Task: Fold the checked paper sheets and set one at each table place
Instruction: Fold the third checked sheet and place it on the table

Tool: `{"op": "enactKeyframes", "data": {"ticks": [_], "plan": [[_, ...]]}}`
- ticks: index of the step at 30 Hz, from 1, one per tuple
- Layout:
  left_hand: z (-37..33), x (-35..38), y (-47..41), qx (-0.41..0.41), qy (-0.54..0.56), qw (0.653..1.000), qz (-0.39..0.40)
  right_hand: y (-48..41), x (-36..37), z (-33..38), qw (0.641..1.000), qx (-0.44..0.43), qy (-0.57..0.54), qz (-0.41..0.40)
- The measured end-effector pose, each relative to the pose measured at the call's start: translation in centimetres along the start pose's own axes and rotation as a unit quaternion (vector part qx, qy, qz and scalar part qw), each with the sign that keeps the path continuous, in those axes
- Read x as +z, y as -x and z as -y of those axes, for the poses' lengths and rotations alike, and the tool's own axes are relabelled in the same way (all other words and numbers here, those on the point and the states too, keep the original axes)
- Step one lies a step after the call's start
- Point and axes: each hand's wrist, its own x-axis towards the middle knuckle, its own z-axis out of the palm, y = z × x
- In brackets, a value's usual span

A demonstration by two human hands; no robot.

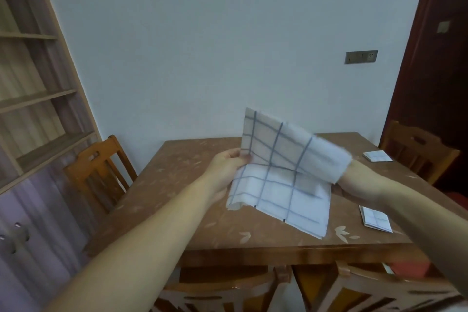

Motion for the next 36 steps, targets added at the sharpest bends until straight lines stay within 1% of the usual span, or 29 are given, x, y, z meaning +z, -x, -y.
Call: {"op": "enactKeyframes", "data": {"ticks": [3, 5, 8, 11, 13, 15, 18, 19, 20, 22, 23, 24, 26, 29, 32, 34, 36], "plan": [[-0.5, 0.2, 0.4, -0.025, 0.038, 0.999, -0.001, 0.1, -0.4, 0.6, 0.999, 0.001, 0.051, 0.011], [-0.7, 0.3, 0.2, -0.037, 0.035, 0.999, -0.007, 0.0, -0.8, 0.8, 0.997, -0.006, 0.08, 0.016], [-0.7, 0.2, -0.1, -0.049, 0.03, 0.998, -0.039, 0.1, -1.2, 0.9, 0.992, -0.018, 0.127, 0.011], [-0.6, 0.4, -0.6, -0.07, 0.034, 0.997, -0.004, 0.0, -1.4, 1.0, 0.987, -0.031, 0.16, 0.0], [-0.6, 0.4, -0.6, -0.05, -0.014, 0.999, 0.015, 0.0, -1.5, 0.9, 0.984, -0.036, 0.173, 0.001], [-0.4, 0.3, -0.8, -0.013, -0.063, 0.998, 0.013, 0.1, -1.9, 0.7, 0.978, -0.026, 0.206, 0.033], [-0.7, 0.3, -0.6, 0.039, -0.128, 0.991, 0.011, 0.7, -2.6, 1.0, 0.948, 0.023, 0.275, 0.158], [-0.9, 0.4, -0.5, 0.064, -0.162, 0.985, 0.015, 0.8, -2.5, 1.2, 0.948, 0.026, 0.27, 0.165], [-1.0, 0.6, -0.3, 0.093, -0.197, 0.976, 0.023, 0.7, -2.2, 1.3, 0.959, 0.017, 0.248, 0.138], [-1.4, 1.5, 0.0, 0.142, -0.244, 0.957, 0.062, 0.2, -1.3, 1.0, 0.977, -0.022, 0.208, 0.041], [-1.5, 2.0, 0.4, 0.154, -0.261, 0.949, 0.087, -0.1, -0.7, 0.9, 0.977, -0.04, 0.21, -0.001], [-1.6, 2.5, 0.7, 0.159, -0.274, 0.942, 0.109, -0.5, -0.1, 0.8, 0.973, -0.054, 0.223, -0.026], [-1.8, 3.2, 1.3, 0.164, -0.293, 0.933, 0.13, -0.7, 1.1, 0.6, 0.965, -0.082, 0.245, -0.052], [-1.8, 3.5, 1.9, 0.189, -0.275, 0.936, 0.109, -0.7, 2.2, 0.5, 0.948, -0.146, 0.268, -0.088], [-1.7, 3.1, 2.1, 0.191, -0.26, 0.943, 0.079, -0.6, 2.5, 0.4, 0.935, -0.185, 0.265, -0.147], [-1.7, 2.6, 2.1, 0.189, -0.258, 0.945, 0.065, -0.5, 2.3, 0.6, 0.933, -0.194, 0.236, -0.189], [-1.8, 2.4, 2.3, 0.189, -0.229, 0.953, 0.054, -0.3, 1.9, 0.9, 0.945, -0.189, 0.182, -0.197]]}}
